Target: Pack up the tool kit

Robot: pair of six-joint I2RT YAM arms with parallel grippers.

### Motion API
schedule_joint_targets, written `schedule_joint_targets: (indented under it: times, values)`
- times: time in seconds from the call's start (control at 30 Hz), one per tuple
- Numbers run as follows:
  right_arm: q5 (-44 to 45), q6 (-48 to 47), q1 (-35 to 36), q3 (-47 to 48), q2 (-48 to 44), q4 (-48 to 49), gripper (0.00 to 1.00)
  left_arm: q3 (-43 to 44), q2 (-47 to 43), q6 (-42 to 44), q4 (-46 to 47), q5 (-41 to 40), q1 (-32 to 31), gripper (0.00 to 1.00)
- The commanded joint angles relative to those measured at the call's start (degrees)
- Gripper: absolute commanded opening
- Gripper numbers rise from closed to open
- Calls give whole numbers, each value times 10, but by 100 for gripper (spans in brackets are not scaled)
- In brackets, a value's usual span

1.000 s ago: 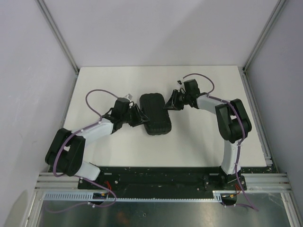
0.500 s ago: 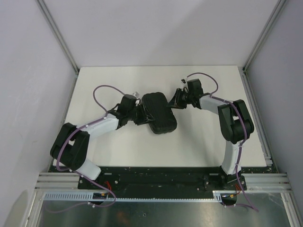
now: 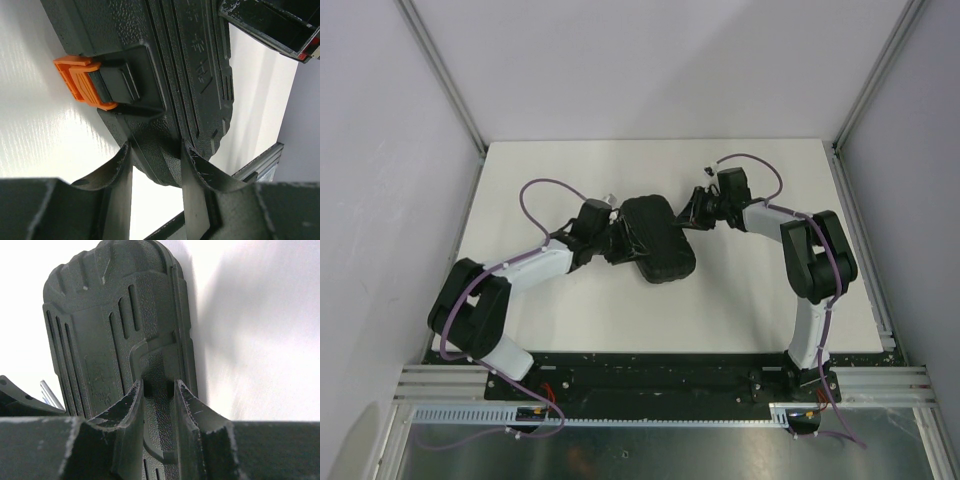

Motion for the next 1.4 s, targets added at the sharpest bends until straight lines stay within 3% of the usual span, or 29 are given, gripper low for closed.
schedule_joint_targets:
  times: [0.0, 0.63, 1.37]
  values:
    - [6, -16, 30, -63, 82, -169, 2, 55, -23, 28, 159, 34, -33, 7]
    - [-6, -26, -24, -66, 71, -162, 1, 70, -10, 29, 161, 36, -44, 1]
    - [-6, -29, -32, -71, 69, -154, 0, 116, 100, 34, 160, 43, -58, 2]
